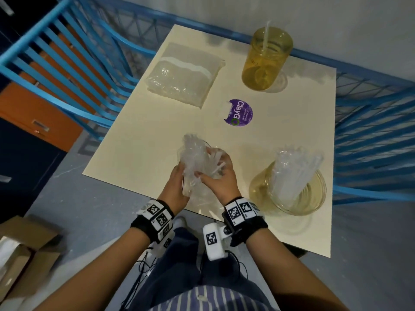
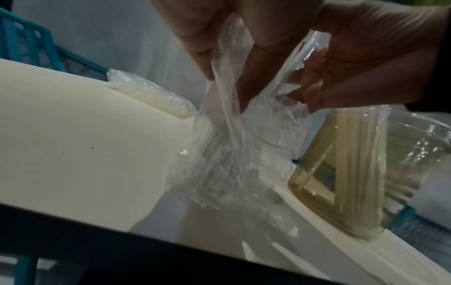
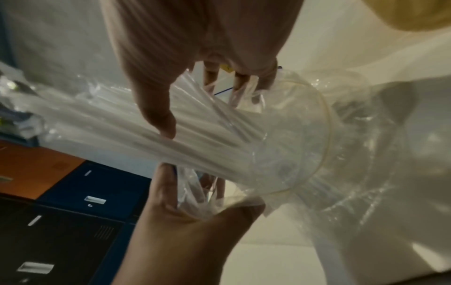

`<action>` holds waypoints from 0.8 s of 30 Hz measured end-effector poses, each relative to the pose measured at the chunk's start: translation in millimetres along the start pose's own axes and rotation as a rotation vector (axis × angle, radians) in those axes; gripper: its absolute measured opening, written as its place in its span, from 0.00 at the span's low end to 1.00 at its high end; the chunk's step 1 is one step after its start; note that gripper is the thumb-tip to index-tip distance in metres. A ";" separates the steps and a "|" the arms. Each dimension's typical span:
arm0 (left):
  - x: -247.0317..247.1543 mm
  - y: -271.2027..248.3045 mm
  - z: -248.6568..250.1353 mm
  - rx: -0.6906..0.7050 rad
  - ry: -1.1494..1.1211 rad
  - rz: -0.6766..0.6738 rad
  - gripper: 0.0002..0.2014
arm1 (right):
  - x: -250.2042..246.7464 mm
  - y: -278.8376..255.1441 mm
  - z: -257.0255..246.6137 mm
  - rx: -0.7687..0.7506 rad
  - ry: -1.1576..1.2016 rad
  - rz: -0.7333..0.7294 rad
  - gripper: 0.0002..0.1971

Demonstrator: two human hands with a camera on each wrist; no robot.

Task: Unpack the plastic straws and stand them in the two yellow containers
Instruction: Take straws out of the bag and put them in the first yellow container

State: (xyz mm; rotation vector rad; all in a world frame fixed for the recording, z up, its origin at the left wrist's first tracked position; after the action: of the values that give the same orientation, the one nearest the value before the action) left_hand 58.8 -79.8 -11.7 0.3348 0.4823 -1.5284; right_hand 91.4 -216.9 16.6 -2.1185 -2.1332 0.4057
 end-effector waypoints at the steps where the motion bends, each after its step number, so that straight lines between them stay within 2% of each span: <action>1: 0.5 0.1 -1.1 -0.001 0.004 -0.012 0.36 | 2.1 1.3 0.4 0.014 -0.013 0.000 0.36; 4: 0.0 1.8 -0.3 -0.005 0.009 -0.033 0.39 | 2.0 10.8 7.8 0.101 -0.079 0.033 0.33; 6: -0.1 3.8 5.3 -0.002 0.001 -0.040 0.45 | 0.2 16.4 3.3 0.113 -0.153 0.049 0.30; 8: -2.1 9.2 10.9 0.015 -0.046 -0.040 0.53 | -3.1 20.2 -7.4 0.058 -0.092 0.076 0.30; 11: -12.5 17.9 17.3 -0.012 -0.149 0.014 0.61 | -26.7 13.2 -35.0 0.010 0.054 0.203 0.28; 14: -22.7 21.9 35.9 0.031 -0.276 0.069 0.60 | -52.6 5.0 -70.2 -0.077 0.128 0.283 0.24; 16: -22.4 25.9 40.1 0.048 -0.287 0.054 0.63 | -62.1 -1.5 -93.0 -0.119 0.156 0.269 0.14; 18: -19.5 28.5 37.8 0.001 -0.296 0.024 0.66 | -68.2 -8.9 -111.9 -0.142 0.186 0.230 0.07; 21: -15.9 26.7 34.7 -0.040 -0.319 0.014 0.62 | -88.0 -23.5 -144.2 -0.274 0.267 0.226 0.12; 24: -12.6 24.9 27.5 -0.085 -0.328 0.026 0.66 | -121.7 -37.1 -165.0 -0.387 0.384 0.282 0.09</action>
State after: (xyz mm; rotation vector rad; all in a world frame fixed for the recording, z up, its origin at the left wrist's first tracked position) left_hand 86.3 -81.9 16.1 0.0212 0.2812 -1.4971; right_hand 101.5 -319.0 197.9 -2.4552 -1.8087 -0.4019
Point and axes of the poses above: each hand's wrist, its own y-axis towards the middle knuckle, its own x-axis out of the palm, z = x × y, the point moved 9 cm from there along y, towards the middle knuckle, and after that the axes turned 3 degrees about z, right-handed, at the moved point
